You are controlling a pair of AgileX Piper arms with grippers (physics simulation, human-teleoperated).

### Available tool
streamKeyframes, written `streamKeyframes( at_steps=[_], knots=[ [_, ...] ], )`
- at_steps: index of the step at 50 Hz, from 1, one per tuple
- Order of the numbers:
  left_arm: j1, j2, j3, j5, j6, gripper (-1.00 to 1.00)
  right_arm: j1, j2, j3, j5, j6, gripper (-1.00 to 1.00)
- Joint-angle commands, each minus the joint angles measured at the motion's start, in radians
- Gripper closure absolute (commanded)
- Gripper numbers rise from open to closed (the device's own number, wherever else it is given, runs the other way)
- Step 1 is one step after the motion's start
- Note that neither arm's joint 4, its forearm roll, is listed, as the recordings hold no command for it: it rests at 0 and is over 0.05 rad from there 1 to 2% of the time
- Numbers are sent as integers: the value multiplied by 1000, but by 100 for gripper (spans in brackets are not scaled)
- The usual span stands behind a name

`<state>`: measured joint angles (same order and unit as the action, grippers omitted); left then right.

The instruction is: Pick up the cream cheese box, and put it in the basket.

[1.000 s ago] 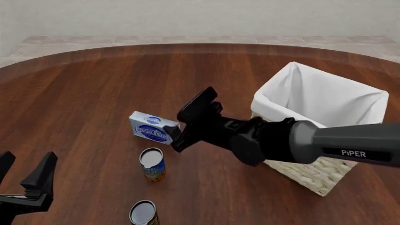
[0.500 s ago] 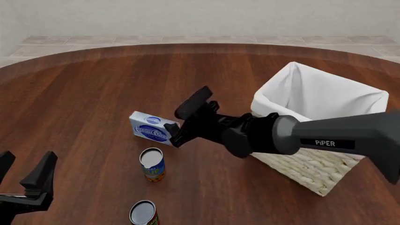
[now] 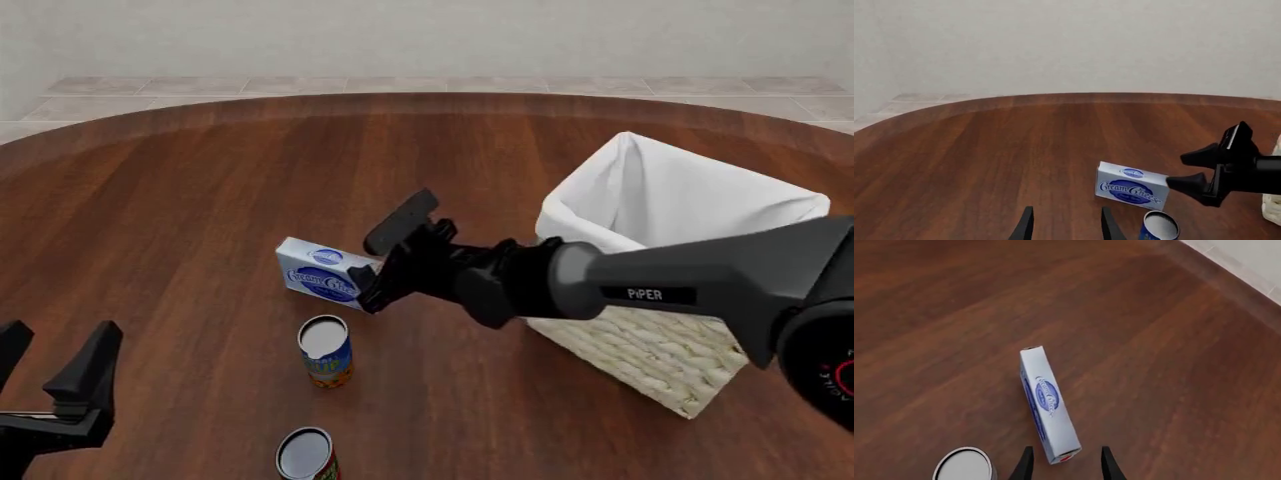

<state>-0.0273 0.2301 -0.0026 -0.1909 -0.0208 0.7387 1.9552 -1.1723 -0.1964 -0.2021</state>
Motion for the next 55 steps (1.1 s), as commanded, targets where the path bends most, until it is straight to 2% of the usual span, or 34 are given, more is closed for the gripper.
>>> streamKeyframes(
  at_steps=[1,55],
  knots=[
    [-1,-2,0,2,0,-100,-5,44,-44,21,-9,-100],
    [6,-3,0,2,-19,-100,-5,247,-193,78,-20,-100]
  ],
)
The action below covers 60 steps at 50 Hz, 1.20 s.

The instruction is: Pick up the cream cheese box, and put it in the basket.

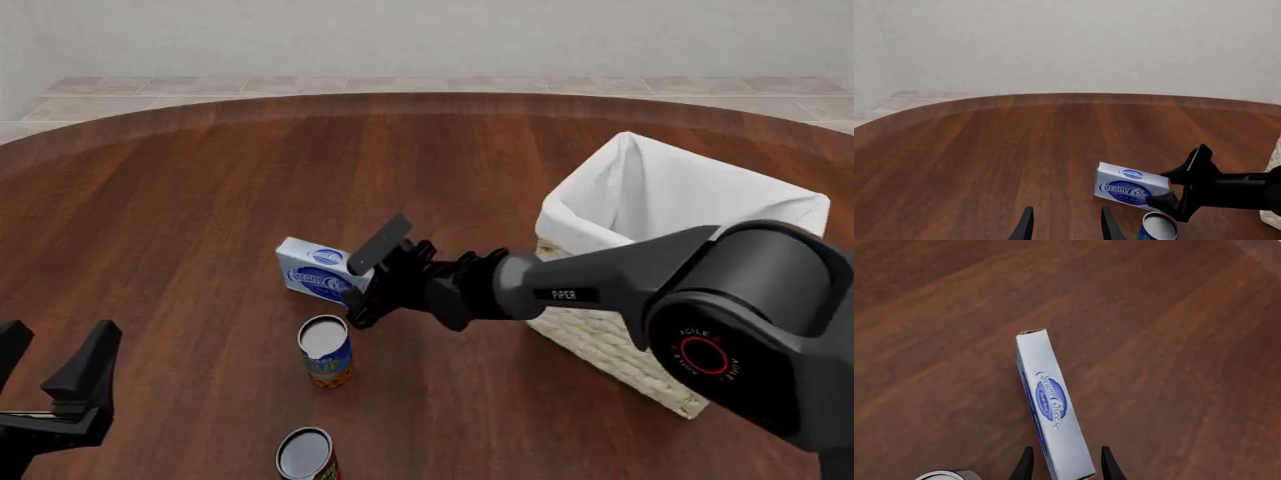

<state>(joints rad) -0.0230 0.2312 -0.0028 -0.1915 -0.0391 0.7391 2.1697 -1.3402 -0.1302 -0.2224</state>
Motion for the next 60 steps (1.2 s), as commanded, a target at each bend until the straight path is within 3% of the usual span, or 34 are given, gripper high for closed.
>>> streamKeyframes(
  at_steps=[1,8,9,60],
  knots=[
    [1,-4,0,3,-1,-100,-6,33,-25,12,0,-100],
    [1,0,0,-2,1,-100,2,31,-17,9,8,-100],
    [1,0,0,-3,1,-100,1,28,-16,8,6,100],
    [-2,2,-1,-4,6,-100,10,-144,69,7,-23,100]
  ],
)
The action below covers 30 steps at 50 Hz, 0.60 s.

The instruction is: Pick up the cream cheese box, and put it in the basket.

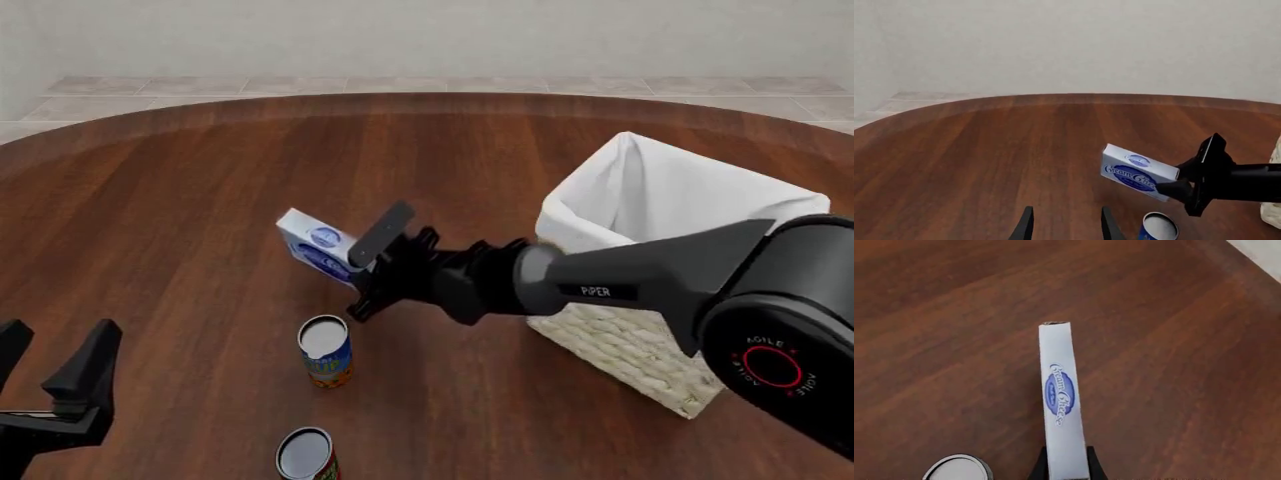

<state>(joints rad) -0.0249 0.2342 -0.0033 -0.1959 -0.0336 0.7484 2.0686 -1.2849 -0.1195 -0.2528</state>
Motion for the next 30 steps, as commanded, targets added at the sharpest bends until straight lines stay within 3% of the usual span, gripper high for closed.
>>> streamKeyframes(
  at_steps=[1,30],
  knots=[
    [0,-1,0,0,2,-100,1,-49,19,-6,8,100],
    [-2,-12,1,10,7,-100,31,-232,117,-11,9,100]
  ],
)
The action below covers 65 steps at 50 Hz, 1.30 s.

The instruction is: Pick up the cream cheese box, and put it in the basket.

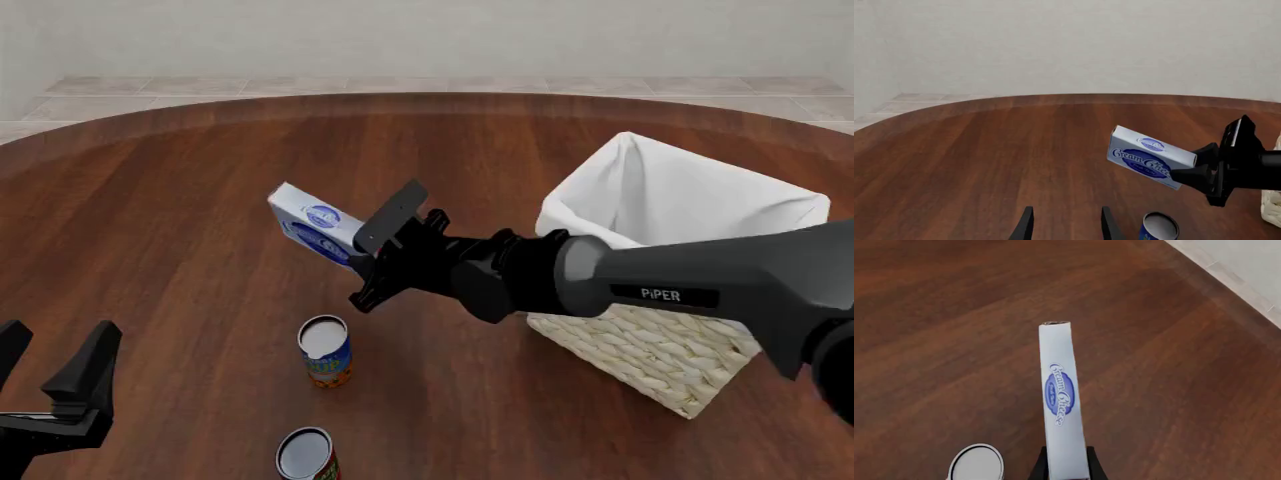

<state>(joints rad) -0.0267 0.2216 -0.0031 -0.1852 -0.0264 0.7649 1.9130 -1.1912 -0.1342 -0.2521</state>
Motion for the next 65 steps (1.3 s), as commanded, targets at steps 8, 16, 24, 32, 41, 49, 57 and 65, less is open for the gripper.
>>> streamKeyframes(
  at_steps=[8,16,24,32,41,49,57,65],
  knots=[
    [2,-10,0,9,0,-100,17,-105,51,-3,1,100],
    [2,-4,0,4,-4,-100,23,-157,76,5,1,100],
    [0,3,0,-1,-4,-100,20,-184,85,12,-3,100],
    [-1,2,0,0,-7,-100,20,-226,109,11,5,100],
    [-2,7,0,-4,-8,-100,26,-287,134,24,8,100],
    [-2,11,1,-8,-10,-100,19,-321,146,34,4,100],
    [-4,10,1,-9,-11,-100,17,-376,161,57,-2,100],
    [-4,6,1,-6,-9,-100,18,-430,167,86,-10,100]
  ],
)
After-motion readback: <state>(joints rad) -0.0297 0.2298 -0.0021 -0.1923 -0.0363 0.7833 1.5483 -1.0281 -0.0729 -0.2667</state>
